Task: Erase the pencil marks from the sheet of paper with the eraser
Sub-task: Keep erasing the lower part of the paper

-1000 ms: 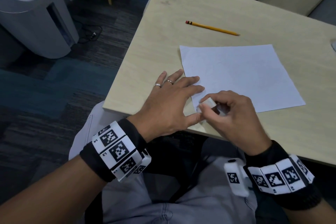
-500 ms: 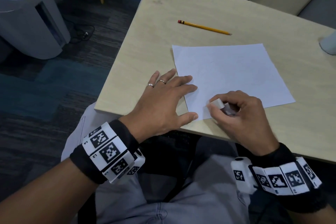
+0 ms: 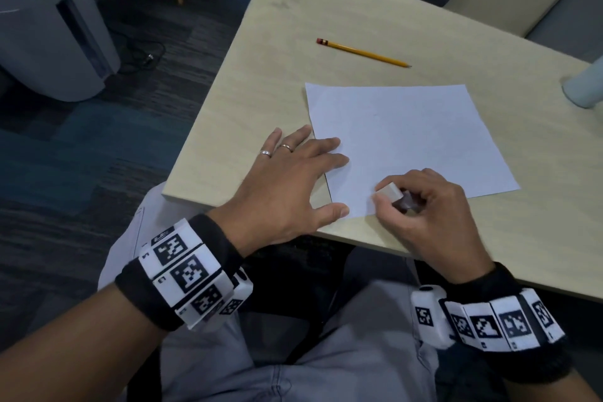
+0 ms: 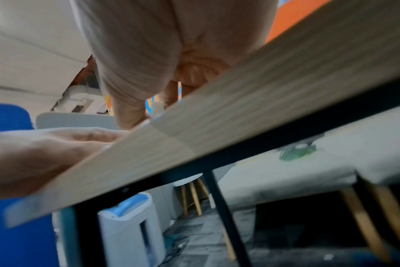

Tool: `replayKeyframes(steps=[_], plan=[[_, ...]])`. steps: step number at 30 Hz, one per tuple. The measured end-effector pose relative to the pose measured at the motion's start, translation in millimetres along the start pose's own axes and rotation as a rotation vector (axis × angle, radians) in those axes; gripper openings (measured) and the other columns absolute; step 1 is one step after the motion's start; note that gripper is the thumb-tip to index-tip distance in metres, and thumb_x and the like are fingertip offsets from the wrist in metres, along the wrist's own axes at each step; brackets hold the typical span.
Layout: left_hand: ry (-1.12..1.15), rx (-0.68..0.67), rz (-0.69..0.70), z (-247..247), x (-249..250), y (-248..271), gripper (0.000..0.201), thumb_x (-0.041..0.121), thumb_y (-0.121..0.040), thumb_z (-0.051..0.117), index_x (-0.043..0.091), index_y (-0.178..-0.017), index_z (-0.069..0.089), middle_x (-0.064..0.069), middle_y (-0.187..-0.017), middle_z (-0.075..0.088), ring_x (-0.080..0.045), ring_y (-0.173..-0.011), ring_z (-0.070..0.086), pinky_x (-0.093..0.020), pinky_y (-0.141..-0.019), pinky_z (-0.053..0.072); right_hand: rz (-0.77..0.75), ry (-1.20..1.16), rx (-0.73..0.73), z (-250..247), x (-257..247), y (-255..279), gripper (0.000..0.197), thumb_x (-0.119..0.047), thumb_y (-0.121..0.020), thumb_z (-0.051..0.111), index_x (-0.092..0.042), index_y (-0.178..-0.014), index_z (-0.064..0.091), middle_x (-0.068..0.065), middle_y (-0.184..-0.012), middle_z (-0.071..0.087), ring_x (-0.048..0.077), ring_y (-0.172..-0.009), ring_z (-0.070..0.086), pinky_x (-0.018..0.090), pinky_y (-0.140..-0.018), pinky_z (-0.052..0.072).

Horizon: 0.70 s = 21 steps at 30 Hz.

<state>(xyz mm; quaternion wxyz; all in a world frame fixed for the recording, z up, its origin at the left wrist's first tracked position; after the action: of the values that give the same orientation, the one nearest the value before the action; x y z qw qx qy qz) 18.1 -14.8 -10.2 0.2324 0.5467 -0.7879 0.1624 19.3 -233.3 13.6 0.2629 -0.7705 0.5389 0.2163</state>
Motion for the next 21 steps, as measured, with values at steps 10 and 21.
replayKeyframes(steps=[10, 21], plan=[[0.0, -0.001, -0.004, -1, 1, 1, 0.073, 0.072, -0.089, 0.063, 0.044, -0.154, 0.042, 0.022, -0.17, 0.022, -0.012, -0.161, 0.0, -0.043, -0.13, -0.009, -0.001, 0.067, 0.045, 1, 2, -3, 0.014, -0.02, -0.089, 0.079, -0.032, -0.083, 0.075, -0.011, -0.071, 0.064, 0.017, -0.079, 0.055, 0.044, -0.069, 0.049], [0.004, -0.004, -0.002, 0, 0, 0, 0.073, 0.071, -0.09, 0.063, 0.044, -0.154, 0.042, 0.022, -0.17, 0.022, -0.011, -0.161, 0.0, -0.045, -0.13, -0.007, 0.027, 0.008, 0.11, -3, 8, -6, 0.013, -0.018, -0.088, 0.08, -0.03, -0.085, 0.077, -0.012, -0.077, 0.069, 0.018, -0.083, 0.058, 0.042, -0.072, 0.05]])
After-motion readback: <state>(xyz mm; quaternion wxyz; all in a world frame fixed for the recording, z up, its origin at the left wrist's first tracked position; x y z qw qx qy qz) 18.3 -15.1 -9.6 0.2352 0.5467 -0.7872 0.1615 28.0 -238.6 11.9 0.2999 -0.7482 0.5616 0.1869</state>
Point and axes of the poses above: each hand's wrist, its own y-axis away from the middle knuckle, its own z-axis out of the palm, x = y × z, the point moved 5 cm from there along -y, towards the middle knuckle
